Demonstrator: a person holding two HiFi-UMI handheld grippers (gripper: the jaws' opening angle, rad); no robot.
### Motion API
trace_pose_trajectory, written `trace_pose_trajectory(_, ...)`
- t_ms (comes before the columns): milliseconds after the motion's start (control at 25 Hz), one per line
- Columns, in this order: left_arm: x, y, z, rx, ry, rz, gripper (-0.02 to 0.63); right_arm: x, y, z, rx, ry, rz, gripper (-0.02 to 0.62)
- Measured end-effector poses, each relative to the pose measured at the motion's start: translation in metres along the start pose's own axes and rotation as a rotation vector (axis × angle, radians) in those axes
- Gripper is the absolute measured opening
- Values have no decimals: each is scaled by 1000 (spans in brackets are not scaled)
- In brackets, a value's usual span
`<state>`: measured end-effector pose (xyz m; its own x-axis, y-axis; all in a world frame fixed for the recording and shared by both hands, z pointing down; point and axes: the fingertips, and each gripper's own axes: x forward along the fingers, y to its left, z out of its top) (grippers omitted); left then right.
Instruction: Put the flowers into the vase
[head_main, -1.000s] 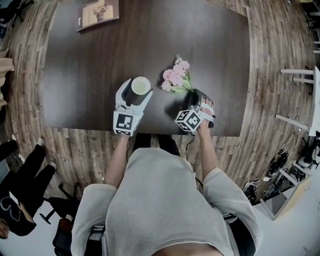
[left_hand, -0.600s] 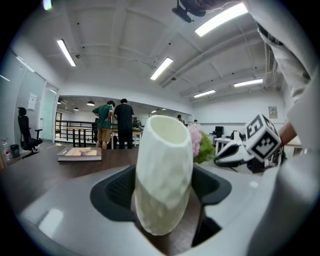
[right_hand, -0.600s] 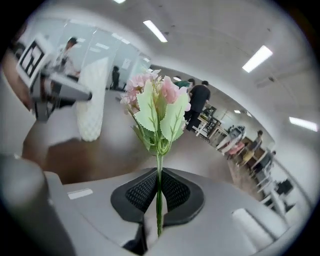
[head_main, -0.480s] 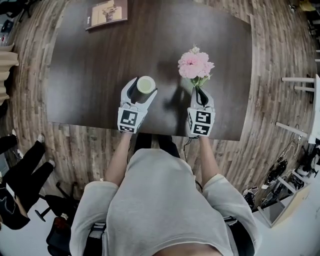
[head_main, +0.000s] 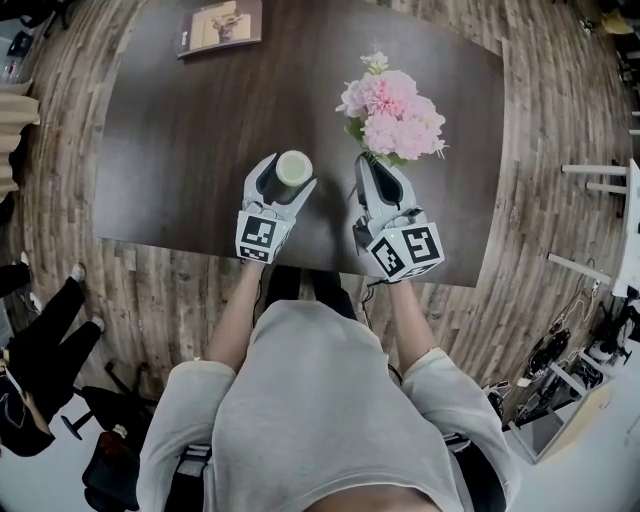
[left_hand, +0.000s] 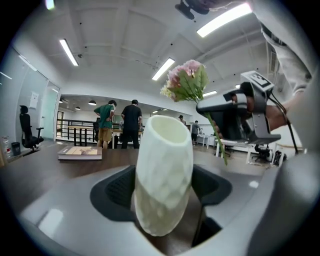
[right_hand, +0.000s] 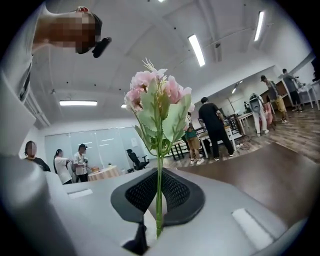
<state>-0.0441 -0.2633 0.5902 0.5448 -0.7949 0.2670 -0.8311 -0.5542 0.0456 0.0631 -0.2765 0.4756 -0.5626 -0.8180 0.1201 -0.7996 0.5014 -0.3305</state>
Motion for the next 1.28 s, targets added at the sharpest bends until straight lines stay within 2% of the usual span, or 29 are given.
trace_pose_trajectory(320,2,-2,-1,-2,4,-2,342,35,70,73,-40,-127,207,14)
trace_pose_trajectory(520,2,-2,-1,-2,8,-4,342,54,107,93,-76,-162,308,14)
trace_pose_trajectory(880,0,-4,-1,-3,7,-12,342,71,127,64,-102,-123,394,15)
trace_pose_trajectory(1280,-4,-5,-1,-5,-6,-12,342,68,113,12,-107,-53,363,20)
